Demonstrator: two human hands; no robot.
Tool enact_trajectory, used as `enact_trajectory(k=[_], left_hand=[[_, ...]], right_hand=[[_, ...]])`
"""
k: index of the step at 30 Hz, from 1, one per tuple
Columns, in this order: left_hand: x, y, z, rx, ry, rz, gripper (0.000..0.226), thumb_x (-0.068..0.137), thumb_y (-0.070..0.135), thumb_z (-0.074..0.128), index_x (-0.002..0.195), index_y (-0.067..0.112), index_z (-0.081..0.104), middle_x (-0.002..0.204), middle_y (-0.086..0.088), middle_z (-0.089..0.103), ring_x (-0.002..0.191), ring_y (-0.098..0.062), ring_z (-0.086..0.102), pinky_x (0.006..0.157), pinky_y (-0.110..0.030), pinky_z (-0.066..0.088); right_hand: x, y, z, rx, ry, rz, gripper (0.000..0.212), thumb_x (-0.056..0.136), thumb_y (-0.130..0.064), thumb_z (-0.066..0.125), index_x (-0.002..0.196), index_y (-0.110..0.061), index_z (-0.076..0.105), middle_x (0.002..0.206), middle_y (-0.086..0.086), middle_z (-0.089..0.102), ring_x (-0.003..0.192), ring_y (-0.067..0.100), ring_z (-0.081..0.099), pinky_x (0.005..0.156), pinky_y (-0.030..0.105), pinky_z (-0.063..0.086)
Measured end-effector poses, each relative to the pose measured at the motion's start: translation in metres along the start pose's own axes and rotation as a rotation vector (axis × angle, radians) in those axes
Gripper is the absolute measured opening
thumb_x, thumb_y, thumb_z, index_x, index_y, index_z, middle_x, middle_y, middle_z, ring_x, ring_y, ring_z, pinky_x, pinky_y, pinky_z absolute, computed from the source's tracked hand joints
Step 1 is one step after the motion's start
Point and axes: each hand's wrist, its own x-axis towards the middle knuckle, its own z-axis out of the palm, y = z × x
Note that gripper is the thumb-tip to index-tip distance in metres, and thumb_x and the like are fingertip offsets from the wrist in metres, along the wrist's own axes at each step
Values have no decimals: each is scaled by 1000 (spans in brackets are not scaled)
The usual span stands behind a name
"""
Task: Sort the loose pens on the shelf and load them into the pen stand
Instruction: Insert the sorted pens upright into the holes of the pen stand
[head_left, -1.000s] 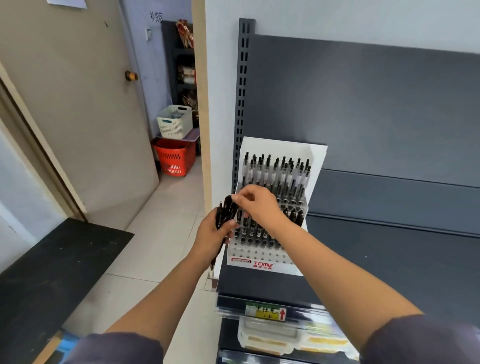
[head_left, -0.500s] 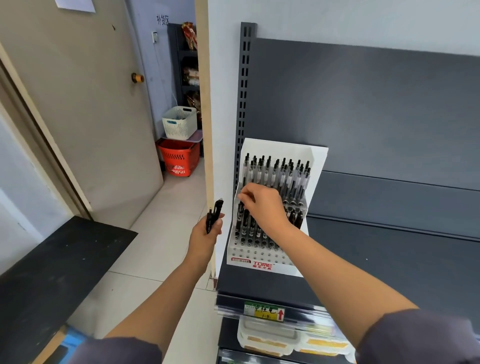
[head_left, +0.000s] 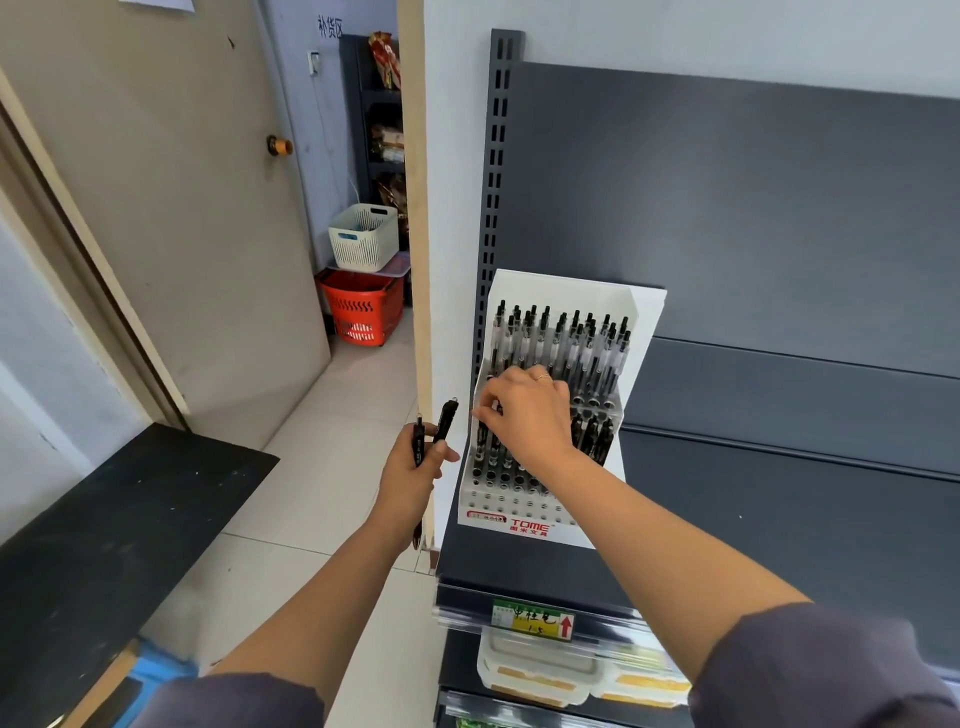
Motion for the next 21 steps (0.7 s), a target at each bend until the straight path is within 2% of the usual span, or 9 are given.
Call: enact_trajectory(k=[3, 8, 11, 13, 16, 18, 21], left_hand=[[1, -2, 0, 1, -12, -21, 10, 97, 16, 47, 106, 19, 49, 90, 2, 67, 72, -11, 51, 65, -25, 42], [0, -1, 3, -23, -33, -47, 8, 97, 13, 46, 100, 21, 46, 88, -1, 67, 71, -13, 58, 63, -25, 43], [2, 0, 6, -35, -45, -26, 8, 96, 11, 46, 99, 19, 45, 83, -2, 65, 64, -14, 55, 60, -25, 42], [3, 0, 10, -25, -61, -9, 9, 96, 11, 46, 97, 20, 45, 82, -3, 64, 62, -13, 54, 58, -24, 42], [3, 0, 22, -29, -92, 12, 15, 96, 11, 46, 91, 25, 45, 83, -6, 64, 61, -14, 53, 55, -24, 43], [1, 1, 33, -32, -112, 31, 18, 96, 11, 48, 89, 27, 45, 83, -6, 63, 59, -13, 54, 54, -24, 43], [-3, 5, 53, -49, -135, 88, 19, 96, 10, 49, 92, 28, 46, 81, -1, 64, 54, -5, 54, 53, -18, 45]], right_hand=[[-1, 1, 4, -19, -17, 24, 14, 88, -40, 60, 93, -27, 64, 105, -6, 57, 111, 22, 41, 86, 37, 30], [6, -2, 2, -98, -115, -18, 19, 91, -39, 55, 102, -26, 63, 111, -3, 58, 115, 24, 42, 90, 40, 32], [6, -2, -2, -40, -88, -12, 22, 93, -39, 53, 106, -24, 63, 111, -2, 58, 114, 24, 43, 91, 39, 33], [2, -3, -6, 87, -55, -1, 27, 96, -36, 48, 106, -19, 66, 105, 1, 60, 106, 24, 48, 87, 37, 39], [-8, -4, -14, 309, -115, 35, 29, 97, -34, 49, 100, -13, 68, 97, 5, 66, 89, 22, 60, 79, 38, 50], [-15, 1, -21, 312, -85, 62, 23, 94, -33, 54, 98, -14, 67, 91, 3, 69, 82, 20, 63, 72, 35, 52], [-21, 15, -36, 346, -63, 141, 18, 92, -34, 57, 91, -18, 65, 82, -2, 67, 76, 17, 63, 66, 30, 51]])
